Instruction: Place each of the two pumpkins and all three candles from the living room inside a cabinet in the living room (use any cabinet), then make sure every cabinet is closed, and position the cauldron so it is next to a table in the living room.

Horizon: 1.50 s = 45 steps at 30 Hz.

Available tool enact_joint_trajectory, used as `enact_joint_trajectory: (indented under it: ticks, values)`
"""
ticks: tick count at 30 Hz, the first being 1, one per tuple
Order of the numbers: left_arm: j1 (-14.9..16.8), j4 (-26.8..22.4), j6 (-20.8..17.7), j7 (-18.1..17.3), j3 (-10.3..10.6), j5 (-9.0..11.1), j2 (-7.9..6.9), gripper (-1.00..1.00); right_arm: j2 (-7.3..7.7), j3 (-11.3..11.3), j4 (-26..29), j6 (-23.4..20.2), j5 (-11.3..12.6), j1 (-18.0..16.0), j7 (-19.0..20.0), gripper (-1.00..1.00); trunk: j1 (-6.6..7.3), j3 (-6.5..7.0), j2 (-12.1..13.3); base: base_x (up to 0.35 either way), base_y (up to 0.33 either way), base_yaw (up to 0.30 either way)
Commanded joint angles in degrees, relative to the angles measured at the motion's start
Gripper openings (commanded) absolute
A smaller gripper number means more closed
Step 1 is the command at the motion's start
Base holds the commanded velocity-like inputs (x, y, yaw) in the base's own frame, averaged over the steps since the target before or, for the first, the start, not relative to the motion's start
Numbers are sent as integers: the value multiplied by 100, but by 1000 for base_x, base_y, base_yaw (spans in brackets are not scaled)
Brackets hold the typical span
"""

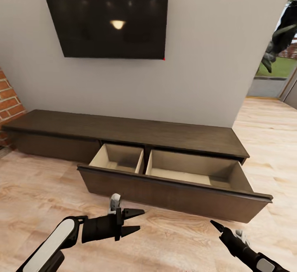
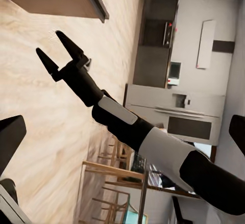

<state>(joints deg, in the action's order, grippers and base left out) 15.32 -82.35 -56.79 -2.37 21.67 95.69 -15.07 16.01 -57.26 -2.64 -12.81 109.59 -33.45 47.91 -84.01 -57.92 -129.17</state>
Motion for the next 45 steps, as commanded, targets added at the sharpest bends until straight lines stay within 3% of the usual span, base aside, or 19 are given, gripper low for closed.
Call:
enact_joint_trajectory:
  ticks: [1,23,45]
  values:
    - [6,3,-6,-25,1,-15,-7,100,-2,-40,-16,-56,60,-3,28,100,3,-5,-2,-182,0,291]
    - [6,0,-3,-26,32,-15,-6,100,-10,-46,-8,-49,53,-3,-152,100,3,-5,-2,-270,-32,291]
    - [6,8,1,-18,23,-24,4,100,-2,-46,-8,143,53,-3,-176,100,3,-5,-2,-312,-140,292]
